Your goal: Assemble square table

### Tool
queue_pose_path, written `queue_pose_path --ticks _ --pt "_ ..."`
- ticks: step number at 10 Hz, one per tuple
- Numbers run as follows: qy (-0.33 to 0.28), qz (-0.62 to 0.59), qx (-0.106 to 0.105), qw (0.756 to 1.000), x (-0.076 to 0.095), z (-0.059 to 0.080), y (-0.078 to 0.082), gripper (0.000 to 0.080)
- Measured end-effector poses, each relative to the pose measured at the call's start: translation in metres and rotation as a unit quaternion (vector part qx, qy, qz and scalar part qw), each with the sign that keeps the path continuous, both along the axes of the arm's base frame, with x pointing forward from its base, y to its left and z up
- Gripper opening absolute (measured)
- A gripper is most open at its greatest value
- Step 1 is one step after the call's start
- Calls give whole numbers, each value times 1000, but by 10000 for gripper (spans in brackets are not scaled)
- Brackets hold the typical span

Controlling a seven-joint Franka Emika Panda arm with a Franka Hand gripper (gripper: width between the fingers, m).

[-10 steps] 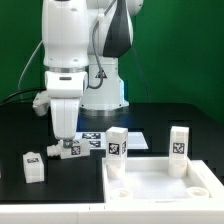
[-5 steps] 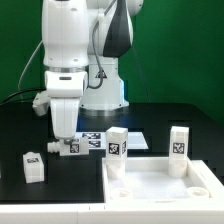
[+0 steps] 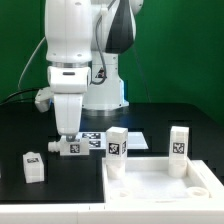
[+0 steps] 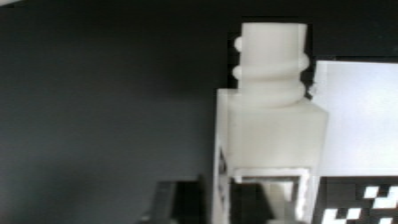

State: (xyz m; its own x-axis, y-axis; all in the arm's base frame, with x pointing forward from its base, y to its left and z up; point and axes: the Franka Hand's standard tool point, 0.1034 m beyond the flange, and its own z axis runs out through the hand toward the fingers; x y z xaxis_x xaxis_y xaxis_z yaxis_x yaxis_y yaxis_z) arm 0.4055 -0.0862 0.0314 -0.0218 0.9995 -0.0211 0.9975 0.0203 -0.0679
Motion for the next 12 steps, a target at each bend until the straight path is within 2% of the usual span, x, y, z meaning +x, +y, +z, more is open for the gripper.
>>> queue_pose_path --ticks 1,2,3,4,5,6,10,12 --pt "8 -14 1 1000 -7 -6 -1 221" --pt "10 -18 1 1000 -8 -9 -3 221" --pt "2 -19 1 1000 -6 -9 -4 424" --pt "-3 -20 1 1000 -5 -9 -4 565" --pt "-1 -23 1 1000 -7 -11 -4 565" --pt "4 -29 2 1000 -10 -15 -2 631" --pt "3 -43 -2 999 -3 -9 0 649" --pt "14 -53 0 999 -11 -20 2 649"
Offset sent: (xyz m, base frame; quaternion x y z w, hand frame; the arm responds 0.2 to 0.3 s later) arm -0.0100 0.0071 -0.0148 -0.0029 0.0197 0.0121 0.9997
